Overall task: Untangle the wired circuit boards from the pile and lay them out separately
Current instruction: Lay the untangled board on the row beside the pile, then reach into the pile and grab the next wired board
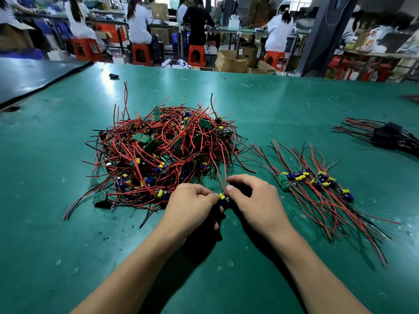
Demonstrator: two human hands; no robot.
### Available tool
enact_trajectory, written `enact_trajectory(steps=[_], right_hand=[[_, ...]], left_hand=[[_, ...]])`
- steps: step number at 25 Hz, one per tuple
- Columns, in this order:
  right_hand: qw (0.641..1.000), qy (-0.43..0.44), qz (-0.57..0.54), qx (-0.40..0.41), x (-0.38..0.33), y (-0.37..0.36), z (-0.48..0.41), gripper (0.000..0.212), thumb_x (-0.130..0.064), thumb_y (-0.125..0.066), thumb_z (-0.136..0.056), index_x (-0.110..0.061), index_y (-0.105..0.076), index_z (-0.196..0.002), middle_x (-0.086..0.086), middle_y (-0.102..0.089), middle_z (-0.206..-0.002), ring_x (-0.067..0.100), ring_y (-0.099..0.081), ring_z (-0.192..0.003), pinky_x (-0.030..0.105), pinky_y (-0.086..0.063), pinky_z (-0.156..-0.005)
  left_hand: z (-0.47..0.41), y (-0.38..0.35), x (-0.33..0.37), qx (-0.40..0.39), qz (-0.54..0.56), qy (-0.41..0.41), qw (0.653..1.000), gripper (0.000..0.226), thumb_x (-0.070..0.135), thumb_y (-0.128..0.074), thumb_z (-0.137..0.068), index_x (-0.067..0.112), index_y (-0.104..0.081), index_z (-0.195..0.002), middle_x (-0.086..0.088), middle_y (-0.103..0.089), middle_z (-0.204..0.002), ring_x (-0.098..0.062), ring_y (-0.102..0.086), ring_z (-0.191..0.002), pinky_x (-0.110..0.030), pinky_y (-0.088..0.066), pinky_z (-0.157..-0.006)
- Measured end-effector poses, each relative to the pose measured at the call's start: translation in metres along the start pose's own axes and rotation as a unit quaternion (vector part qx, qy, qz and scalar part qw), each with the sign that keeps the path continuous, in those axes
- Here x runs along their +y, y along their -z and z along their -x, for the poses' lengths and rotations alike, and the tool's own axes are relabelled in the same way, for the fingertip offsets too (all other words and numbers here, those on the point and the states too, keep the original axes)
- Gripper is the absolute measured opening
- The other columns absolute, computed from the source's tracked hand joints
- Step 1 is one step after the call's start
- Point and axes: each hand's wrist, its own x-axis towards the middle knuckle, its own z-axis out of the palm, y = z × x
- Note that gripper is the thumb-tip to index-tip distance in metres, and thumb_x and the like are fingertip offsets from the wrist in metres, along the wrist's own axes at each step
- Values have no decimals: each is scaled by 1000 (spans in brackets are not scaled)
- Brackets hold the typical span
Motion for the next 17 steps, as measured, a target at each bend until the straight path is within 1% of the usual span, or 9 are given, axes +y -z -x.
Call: enact_trajectory(steps=[1, 3, 5, 7, 9, 10, 13, 15, 17], right_hand=[[1000, -10, 17, -14, -1, 0, 0, 22, -38, -69, -90, -24, -76, -106, -7, -75, -104, 11, -67, -103, 36, -48, -101], [998, -22, 15, -64, -1, -1, 2, 29, -49, -65, -90, -23, -76, -95, -3, -76, -89, 17, -69, -92, 46, -50, -95], [996, -3, -24, -89, -2, 1, 3, 22, -37, -67, -93, -19, -75, -86, -1, -73, -73, 11, -66, -70, 37, -56, -76], [999, 27, -35, -28, -3, 8, -1, 19, -29, -64, -97, -19, -75, -84, -3, -71, -70, 4, -59, -59, 25, -51, -60], [989, 1, -135, 55, -4, 19, -7, 21, -29, -60, -101, -21, -75, -88, -5, -73, -74, 3, -58, -57, 18, -47, -52], [971, -30, -222, 83, -5, 25, -11, 23, -29, -58, -102, -20, -74, -89, -5, -74, -75, 3, -58, -57, 17, -47, -50], [875, -115, -456, 118, -8, 41, -17, 22, -26, -53, -103, -18, -70, -91, -5, -74, -76, 4, -61, -55, 17, -49, -49], [828, -142, -532, 100, -9, 47, -18, 19, -26, -53, -102, -18, -68, -94, -6, -74, -77, 3, -60, -55, 16, -49, -49], [794, -151, -588, 42, -12, 49, -17, 16, -27, -57, -96, -15, -69, -94, -6, -72, -76, 3, -56, -52, 15, -46, -46]], left_hand=[[1, 0, -1, -12, -7, -2, 1000, 18, 8, -57, -93, -4, -68, -85, -14, -74, -71, -25, -59, -38, -24, -46, -37], [3, -2, -2, -49, -20, -12, 999, 22, 7, -52, -94, -5, -68, -83, -20, -73, -72, -30, -63, -43, -35, -53, -41], [6, -7, -3, -74, -7, -29, 997, 21, 5, -50, -95, 0, -69, -90, -24, -72, -76, -34, -64, -48, -47, -57, -50], [8, -10, -2, -78, 32, -50, 995, 20, 2, -52, -95, 9, -71, -99, -18, -74, -81, -30, -63, -46, -38, -56, -47], [10, -11, 1, -97, 69, -62, 991, 19, 2, -58, -95, 12, -72, -104, -14, -76, -84, -24, -61, -42, -25, -49, -41], [11, -11, 2, -114, 93, -63, 987, 17, 4, -60, -94, 11, -71, -104, -14, -76, -86, -22, -60, -42, -23, -47, -40], [15, -11, 4, -147, 149, -54, 976, 12, 6, -64, -91, 2, -70, -100, -14, -74, -83, -20, -60, -43, -22, -45, -39], [14, -11, 4, -145, 144, -33, 978, 11, 6, -64, -90, -2, -67, -97, -12, -69, -71, -18, -56, -38, -20, -40, -36], [11, -11, 4, -135, 139, -7, 981, 10, 7, -62, -92, -2, -65, -95, -8, -58, -56, -16, -47, -31, -15, -32, -33]])
